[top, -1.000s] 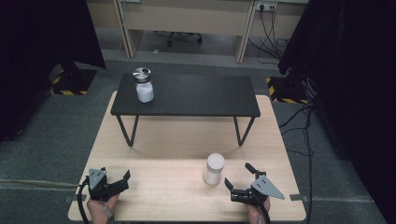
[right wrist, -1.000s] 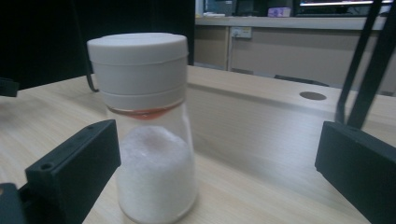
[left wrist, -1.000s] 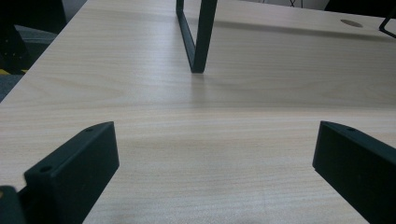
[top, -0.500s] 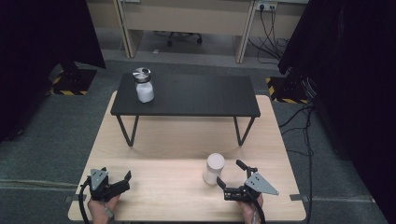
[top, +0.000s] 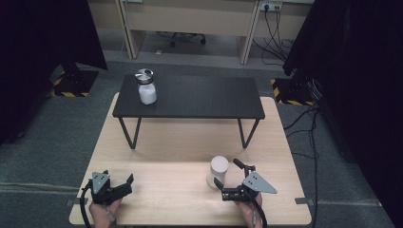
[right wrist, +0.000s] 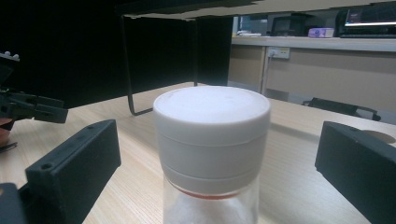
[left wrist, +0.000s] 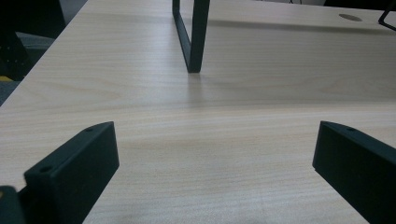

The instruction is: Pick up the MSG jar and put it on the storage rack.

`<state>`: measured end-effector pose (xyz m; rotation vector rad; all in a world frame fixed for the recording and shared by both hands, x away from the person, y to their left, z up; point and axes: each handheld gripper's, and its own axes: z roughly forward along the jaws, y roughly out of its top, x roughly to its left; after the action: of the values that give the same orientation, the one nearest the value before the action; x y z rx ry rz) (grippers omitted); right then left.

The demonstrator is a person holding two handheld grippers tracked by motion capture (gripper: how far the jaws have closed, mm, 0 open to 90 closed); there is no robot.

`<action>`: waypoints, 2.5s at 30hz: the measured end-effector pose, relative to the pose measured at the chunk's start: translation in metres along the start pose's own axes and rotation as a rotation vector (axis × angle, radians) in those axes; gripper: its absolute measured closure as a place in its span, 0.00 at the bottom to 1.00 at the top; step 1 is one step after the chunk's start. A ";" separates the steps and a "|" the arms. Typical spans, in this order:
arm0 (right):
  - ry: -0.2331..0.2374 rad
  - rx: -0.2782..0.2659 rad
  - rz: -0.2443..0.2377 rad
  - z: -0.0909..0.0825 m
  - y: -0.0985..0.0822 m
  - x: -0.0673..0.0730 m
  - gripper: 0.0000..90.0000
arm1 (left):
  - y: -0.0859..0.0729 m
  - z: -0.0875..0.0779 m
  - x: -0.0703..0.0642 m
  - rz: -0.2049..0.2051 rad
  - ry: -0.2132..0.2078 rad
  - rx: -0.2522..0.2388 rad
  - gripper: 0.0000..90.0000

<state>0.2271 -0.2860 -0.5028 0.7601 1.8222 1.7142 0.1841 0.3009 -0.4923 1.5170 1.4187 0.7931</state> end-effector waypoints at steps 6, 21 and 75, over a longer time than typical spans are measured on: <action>0.003 0.002 0.001 0.004 0.000 0.001 0.00 | 0.000 0.000 0.000 0.000 -0.001 0.000 0.00; 0.016 -0.001 0.008 0.012 -0.001 0.000 0.00 | -0.001 0.000 -0.001 0.017 -0.003 -0.002 0.00; 0.024 0.021 0.043 0.016 0.004 -0.008 0.37 | 0.000 0.001 -0.002 0.026 -0.003 0.002 0.00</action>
<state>0.2439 -0.2801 -0.5001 0.7960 1.8548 1.7411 0.1844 0.2993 -0.4925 1.5402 1.3999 0.8051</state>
